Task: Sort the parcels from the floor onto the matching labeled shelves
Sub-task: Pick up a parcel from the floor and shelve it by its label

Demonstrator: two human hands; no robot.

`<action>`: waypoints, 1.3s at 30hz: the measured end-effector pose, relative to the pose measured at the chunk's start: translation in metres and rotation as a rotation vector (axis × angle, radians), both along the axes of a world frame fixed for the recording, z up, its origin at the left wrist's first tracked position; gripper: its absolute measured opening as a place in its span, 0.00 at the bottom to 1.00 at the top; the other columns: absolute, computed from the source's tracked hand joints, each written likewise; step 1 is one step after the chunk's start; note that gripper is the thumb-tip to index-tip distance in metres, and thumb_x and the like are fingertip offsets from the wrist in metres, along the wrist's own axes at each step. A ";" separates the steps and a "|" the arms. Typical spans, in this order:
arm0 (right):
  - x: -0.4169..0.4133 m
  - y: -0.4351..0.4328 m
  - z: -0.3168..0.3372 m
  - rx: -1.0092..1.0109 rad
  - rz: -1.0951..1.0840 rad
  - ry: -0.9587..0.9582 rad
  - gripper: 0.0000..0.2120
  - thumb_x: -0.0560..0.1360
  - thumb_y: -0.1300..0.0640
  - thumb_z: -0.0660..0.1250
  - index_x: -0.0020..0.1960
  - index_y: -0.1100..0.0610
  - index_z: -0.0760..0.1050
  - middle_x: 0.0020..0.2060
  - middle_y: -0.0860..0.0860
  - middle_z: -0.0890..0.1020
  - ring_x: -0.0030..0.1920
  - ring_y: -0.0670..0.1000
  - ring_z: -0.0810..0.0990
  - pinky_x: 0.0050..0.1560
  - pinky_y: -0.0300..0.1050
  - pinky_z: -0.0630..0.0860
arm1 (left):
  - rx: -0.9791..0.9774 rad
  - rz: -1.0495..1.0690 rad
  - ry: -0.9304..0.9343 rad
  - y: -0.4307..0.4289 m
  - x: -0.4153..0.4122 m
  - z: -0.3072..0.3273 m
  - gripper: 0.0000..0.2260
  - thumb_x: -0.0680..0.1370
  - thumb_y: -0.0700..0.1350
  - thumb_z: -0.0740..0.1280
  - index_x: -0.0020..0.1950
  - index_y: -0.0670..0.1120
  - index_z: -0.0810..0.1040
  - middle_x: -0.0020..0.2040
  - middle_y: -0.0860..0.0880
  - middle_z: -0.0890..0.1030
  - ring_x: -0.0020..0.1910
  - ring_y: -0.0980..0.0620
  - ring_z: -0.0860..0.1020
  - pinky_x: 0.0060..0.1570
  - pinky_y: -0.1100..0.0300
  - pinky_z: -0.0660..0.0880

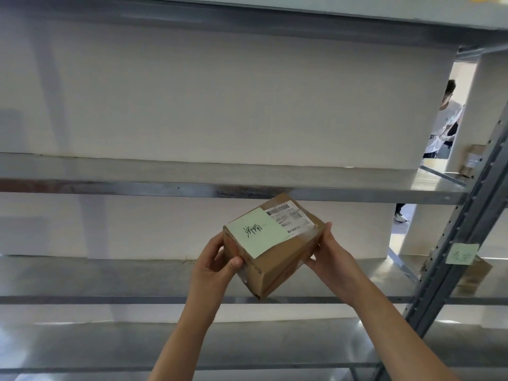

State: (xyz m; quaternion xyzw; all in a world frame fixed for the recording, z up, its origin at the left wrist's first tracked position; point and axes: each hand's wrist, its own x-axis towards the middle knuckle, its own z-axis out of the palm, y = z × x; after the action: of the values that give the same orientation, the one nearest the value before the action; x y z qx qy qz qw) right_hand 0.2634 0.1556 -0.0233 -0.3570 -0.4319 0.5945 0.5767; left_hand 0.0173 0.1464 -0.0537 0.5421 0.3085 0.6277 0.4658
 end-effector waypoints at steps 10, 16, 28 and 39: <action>-0.014 0.003 -0.003 0.007 -0.008 0.082 0.21 0.83 0.46 0.55 0.67 0.52 0.79 0.66 0.53 0.82 0.68 0.51 0.78 0.67 0.51 0.77 | 0.061 0.301 0.038 0.003 -0.007 -0.001 0.23 0.72 0.38 0.75 0.59 0.59 0.74 0.68 0.56 0.76 0.64 0.59 0.77 0.55 0.61 0.81; -0.024 0.008 0.003 0.042 -0.004 0.099 0.16 0.80 0.47 0.61 0.58 0.56 0.78 0.58 0.55 0.84 0.62 0.55 0.77 0.66 0.54 0.78 | 0.047 0.426 0.123 0.000 -0.010 0.001 0.19 0.76 0.40 0.73 0.55 0.65 0.78 0.60 0.56 0.81 0.55 0.54 0.80 0.52 0.55 0.81; -0.023 0.008 0.008 0.047 0.035 -0.098 0.14 0.85 0.56 0.59 0.68 0.54 0.76 0.62 0.55 0.83 0.65 0.58 0.80 0.59 0.56 0.80 | 0.045 0.526 0.054 -0.020 0.011 0.022 0.14 0.84 0.41 0.62 0.67 0.49 0.78 0.60 0.56 0.83 0.58 0.65 0.80 0.50 0.74 0.76; -0.003 0.004 0.031 0.225 0.040 -0.300 0.32 0.70 0.28 0.67 0.71 0.37 0.72 0.70 0.43 0.78 0.73 0.48 0.73 0.76 0.58 0.66 | 0.080 0.589 0.036 -0.027 0.039 0.050 0.14 0.85 0.43 0.58 0.64 0.55 0.79 0.59 0.58 0.83 0.60 0.64 0.79 0.58 0.65 0.77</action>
State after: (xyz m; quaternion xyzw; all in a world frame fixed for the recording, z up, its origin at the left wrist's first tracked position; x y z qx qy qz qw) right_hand 0.2606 0.1596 0.0082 -0.3661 -0.5839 0.4939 0.5303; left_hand 0.0564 0.1192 -0.0036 0.4581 0.4357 0.7378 0.2364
